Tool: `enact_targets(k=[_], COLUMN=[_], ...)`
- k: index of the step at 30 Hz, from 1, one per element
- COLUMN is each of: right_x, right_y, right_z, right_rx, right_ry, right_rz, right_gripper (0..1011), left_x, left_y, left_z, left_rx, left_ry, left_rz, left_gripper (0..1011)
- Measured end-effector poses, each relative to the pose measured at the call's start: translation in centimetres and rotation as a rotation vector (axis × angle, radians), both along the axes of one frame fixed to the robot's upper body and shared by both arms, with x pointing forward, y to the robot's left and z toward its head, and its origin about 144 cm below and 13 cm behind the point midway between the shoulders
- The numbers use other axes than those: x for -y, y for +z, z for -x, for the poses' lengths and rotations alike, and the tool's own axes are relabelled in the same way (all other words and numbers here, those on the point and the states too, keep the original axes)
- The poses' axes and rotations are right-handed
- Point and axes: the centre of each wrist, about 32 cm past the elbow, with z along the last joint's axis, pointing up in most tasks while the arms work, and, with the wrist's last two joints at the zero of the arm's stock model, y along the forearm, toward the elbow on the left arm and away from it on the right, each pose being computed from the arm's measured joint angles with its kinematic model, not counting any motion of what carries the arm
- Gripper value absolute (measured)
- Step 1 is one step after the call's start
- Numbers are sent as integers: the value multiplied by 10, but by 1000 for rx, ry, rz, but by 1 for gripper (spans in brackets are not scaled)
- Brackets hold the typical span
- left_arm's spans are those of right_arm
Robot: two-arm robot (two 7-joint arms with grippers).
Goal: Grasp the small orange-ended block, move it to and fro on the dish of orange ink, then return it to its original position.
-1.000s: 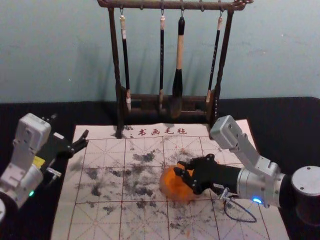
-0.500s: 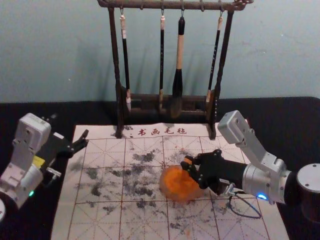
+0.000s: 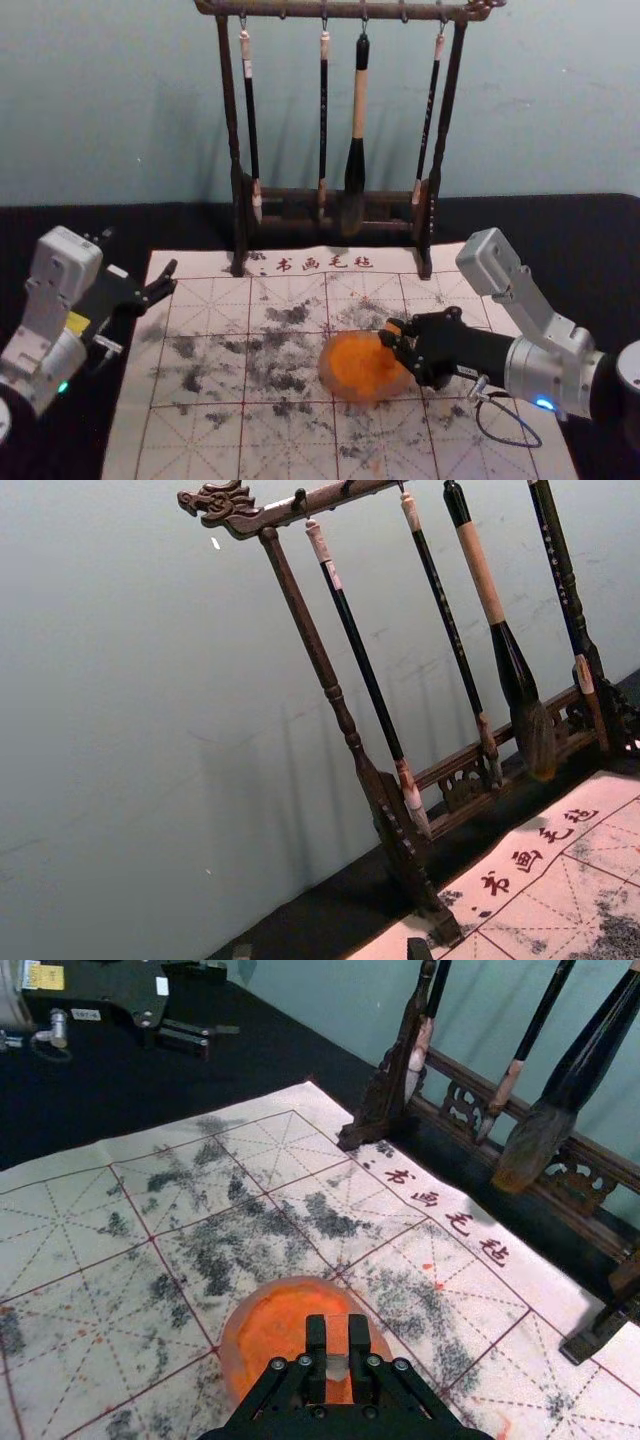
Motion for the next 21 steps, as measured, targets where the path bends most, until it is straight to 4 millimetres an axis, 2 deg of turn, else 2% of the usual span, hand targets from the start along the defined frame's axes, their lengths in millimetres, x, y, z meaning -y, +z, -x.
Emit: enact_targets(k=[12, 21], right_x=[-1, -7], right_y=[-1, -1], right_z=[11, 12], right_rx=[-8, -9], right_ry=[27, 43], right_rz=[0, -8], right_gripper=[79, 79], left_x=[0, 0], left_y=[0, 0], left_z=[0, 0], left_rx=[0, 0], left_ry=[0, 0], left_rz=[0, 0], left_gripper=[1001, 1001])
